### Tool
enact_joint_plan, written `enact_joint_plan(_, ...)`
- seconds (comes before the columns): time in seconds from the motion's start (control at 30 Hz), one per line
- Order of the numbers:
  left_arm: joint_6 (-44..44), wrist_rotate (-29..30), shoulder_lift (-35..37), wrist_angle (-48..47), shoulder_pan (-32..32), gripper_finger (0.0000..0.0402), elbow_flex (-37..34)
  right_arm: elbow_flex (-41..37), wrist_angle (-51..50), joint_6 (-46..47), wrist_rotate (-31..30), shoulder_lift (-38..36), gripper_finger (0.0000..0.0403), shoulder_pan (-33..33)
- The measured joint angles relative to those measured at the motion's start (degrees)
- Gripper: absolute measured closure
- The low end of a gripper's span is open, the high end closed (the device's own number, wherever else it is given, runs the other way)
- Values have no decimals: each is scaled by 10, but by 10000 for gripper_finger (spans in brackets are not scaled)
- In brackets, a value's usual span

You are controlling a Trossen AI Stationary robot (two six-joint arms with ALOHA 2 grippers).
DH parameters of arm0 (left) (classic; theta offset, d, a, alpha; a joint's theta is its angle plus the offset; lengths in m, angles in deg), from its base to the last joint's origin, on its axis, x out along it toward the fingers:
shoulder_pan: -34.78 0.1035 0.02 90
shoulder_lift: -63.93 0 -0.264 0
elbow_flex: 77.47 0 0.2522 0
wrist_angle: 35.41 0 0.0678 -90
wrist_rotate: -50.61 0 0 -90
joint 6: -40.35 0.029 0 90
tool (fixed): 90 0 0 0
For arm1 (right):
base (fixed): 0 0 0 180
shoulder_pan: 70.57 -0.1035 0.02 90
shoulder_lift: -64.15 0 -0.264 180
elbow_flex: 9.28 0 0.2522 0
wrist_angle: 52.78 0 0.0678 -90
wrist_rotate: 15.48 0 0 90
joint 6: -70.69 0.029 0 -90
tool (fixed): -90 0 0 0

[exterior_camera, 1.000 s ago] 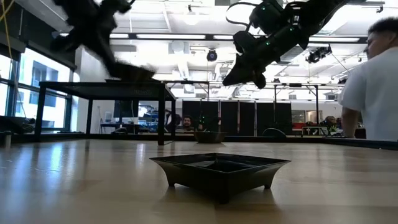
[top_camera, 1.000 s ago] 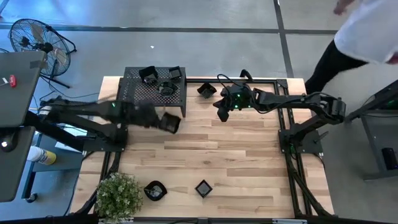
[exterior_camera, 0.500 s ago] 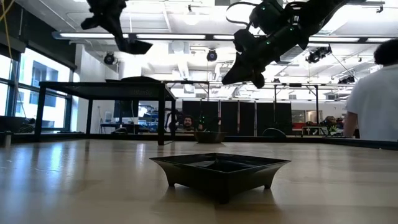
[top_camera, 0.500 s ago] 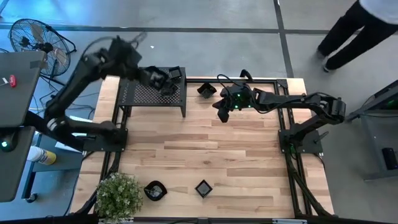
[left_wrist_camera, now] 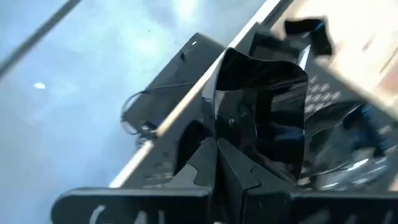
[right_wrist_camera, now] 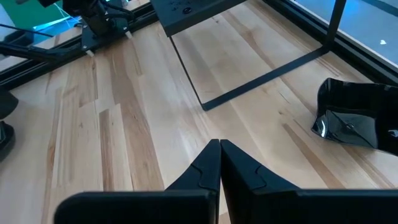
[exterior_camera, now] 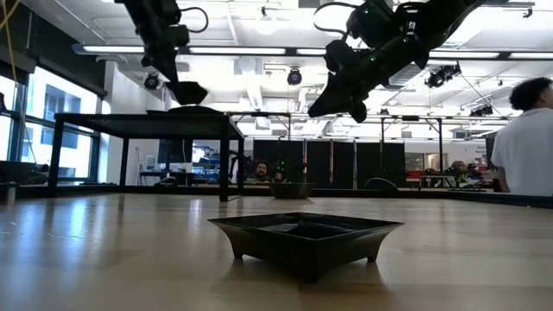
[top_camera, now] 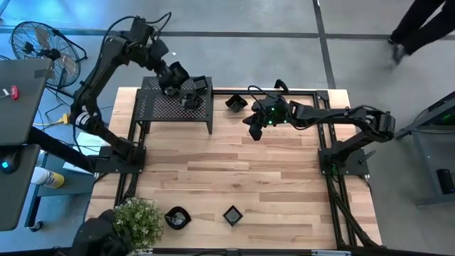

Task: Pick & Place Mini shaped plates
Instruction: Stack the square plate on top of the other square plates on the shelf, then stack the distorted square plate on top of the other distorted square plates on the shelf

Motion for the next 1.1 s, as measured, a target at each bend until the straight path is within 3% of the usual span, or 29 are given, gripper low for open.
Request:
enact_joint_plan(0.13,63,38,-1,-1,0,401,0,0,0,0,2,0,400,0)
enact_joint_plan(0.4,105,72,-1,-71,0,401,0,0,0,-15,2,0,399,0)
enact_joint_plan(0.83,99,74,-1,-76,0,397,0,0,0,-26,2,0,401,0)
enact_joint_plan(1.1,69,63,-1,-74,0,354,-1,0,0,-26,2,0,401,0)
